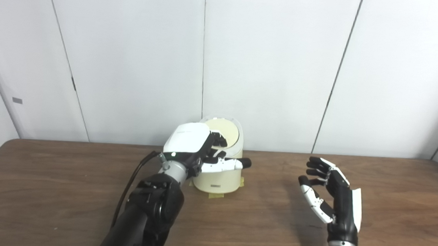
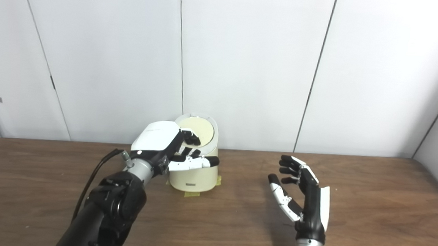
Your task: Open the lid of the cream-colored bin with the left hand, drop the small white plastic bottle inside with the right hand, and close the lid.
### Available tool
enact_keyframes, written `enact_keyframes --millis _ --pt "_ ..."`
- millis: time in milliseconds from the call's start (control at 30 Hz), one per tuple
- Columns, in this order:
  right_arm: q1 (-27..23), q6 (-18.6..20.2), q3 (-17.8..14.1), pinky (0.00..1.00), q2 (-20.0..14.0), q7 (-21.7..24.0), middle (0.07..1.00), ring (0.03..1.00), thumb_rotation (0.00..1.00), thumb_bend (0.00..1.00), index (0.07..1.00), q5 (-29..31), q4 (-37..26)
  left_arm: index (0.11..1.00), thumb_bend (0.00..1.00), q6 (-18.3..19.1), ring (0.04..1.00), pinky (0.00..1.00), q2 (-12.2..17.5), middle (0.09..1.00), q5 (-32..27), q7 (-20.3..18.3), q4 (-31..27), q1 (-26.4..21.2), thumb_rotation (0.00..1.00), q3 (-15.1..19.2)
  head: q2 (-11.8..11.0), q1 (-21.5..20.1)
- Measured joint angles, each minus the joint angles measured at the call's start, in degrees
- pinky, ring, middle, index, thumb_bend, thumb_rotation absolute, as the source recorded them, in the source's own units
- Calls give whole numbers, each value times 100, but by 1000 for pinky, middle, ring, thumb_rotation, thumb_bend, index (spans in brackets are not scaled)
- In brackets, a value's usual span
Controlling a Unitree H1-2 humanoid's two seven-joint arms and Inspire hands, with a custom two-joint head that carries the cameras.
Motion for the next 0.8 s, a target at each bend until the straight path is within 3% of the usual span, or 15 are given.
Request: enact_keyframes --millis 533,800 --pt "94 216 5 533 60 62 682 655 359 249 692 -65 -153 776 850 -233 897 1000 208 791 -194 139 -5 102 1000 -155 70 -97" --pt "121 275 9 542 113 80 683 659 383 252 692 -71 -188 817 841 -406 927 1000 259 832 -166 524 375 15 1000 -284 88 -141"
